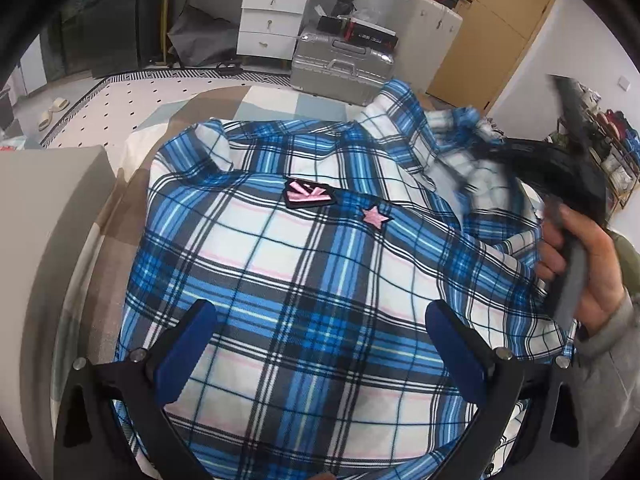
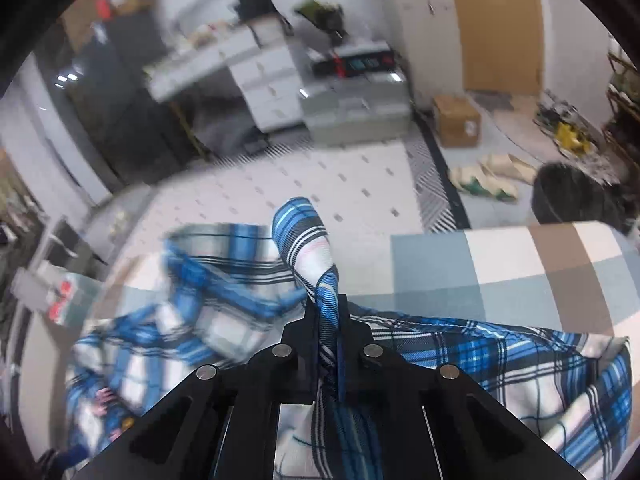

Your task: Fold large clothes

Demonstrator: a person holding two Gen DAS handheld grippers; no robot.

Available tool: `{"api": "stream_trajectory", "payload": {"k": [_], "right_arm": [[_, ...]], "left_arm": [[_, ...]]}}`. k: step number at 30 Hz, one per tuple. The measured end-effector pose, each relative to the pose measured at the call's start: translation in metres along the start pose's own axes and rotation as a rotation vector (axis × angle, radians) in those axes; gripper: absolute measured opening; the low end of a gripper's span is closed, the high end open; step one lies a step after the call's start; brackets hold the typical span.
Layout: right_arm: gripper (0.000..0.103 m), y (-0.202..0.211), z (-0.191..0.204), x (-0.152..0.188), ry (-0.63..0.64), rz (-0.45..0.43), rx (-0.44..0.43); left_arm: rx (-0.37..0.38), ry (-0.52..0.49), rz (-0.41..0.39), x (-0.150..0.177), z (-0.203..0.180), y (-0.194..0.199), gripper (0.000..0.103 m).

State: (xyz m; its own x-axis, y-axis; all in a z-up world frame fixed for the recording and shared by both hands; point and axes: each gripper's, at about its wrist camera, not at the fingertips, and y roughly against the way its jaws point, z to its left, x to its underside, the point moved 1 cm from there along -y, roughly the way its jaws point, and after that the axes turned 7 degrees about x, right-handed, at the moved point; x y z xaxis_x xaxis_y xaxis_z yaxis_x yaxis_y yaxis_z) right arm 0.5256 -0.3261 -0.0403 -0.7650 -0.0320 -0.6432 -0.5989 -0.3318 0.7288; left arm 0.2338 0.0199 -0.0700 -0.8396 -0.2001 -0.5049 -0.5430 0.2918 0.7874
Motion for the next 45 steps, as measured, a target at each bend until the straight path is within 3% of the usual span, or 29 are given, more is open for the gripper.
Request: {"api": "stream_trajectory", "payload": {"k": [8, 15, 19, 21, 23, 25, 29, 33, 36, 39, 44, 45], "right_arm": [[0.005, 0.099, 0.003, 0.011, 0.086, -0.122, -0.213], [0.005, 0.178, 0.006, 0.053, 0.165, -0.214, -0.345], [0.005, 0.217, 0.009, 0.105, 0.262, -0.236, -0.357], [0.005, 0.228, 0.011, 0.129, 0.308, -0.245, -0.334], [0.005, 0.226, 0.007, 0.136, 0.304, -0.232, -0.296], [0.005, 0.218, 0.002, 0.126, 0.253, -0.218, -0.248], [0.006, 0.186, -0.015, 0.075, 0.074, -0.181, -0.172], [0.006, 0.167, -0.011, 0.043, 0.042, -0.171, -0.160], [0.006, 0.166, -0.005, 0.042, 0.080, -0.177, -0.170], [0.006, 0.167, 0.000, 0.052, 0.112, -0.171, -0.170], [0.006, 0.168, -0.003, 0.060, 0.137, -0.163, -0.184], [0.006, 0.168, -0.003, 0.060, 0.140, -0.164, -0.190]], "left_arm": [[-0.009, 0.059, -0.008, 0.000, 0.004, 0.000, 0.102], [-0.157, -0.009, 0.045, 0.018, -0.001, -0.015, 0.102], [-0.039, 0.104, -0.011, 0.025, 0.008, 0.012, 0.102], [-0.025, 0.145, -0.031, 0.029, 0.014, 0.021, 0.102], [-0.041, 0.139, -0.009, 0.034, 0.012, 0.024, 0.102], [0.001, 0.113, 0.003, 0.040, -0.001, 0.027, 0.102], [0.002, 0.067, 0.013, 0.042, -0.015, 0.023, 0.102], [0.043, 0.091, -0.036, 0.022, -0.017, 0.031, 0.102], [0.099, 0.104, -0.103, -0.011, -0.021, 0.039, 0.102], [0.162, 0.107, -0.117, -0.044, -0.039, 0.031, 0.102], [0.182, 0.049, -0.024, -0.067, -0.076, -0.004, 0.101], [0.155, 0.033, -0.003, -0.068, -0.081, -0.012, 0.091]]}}
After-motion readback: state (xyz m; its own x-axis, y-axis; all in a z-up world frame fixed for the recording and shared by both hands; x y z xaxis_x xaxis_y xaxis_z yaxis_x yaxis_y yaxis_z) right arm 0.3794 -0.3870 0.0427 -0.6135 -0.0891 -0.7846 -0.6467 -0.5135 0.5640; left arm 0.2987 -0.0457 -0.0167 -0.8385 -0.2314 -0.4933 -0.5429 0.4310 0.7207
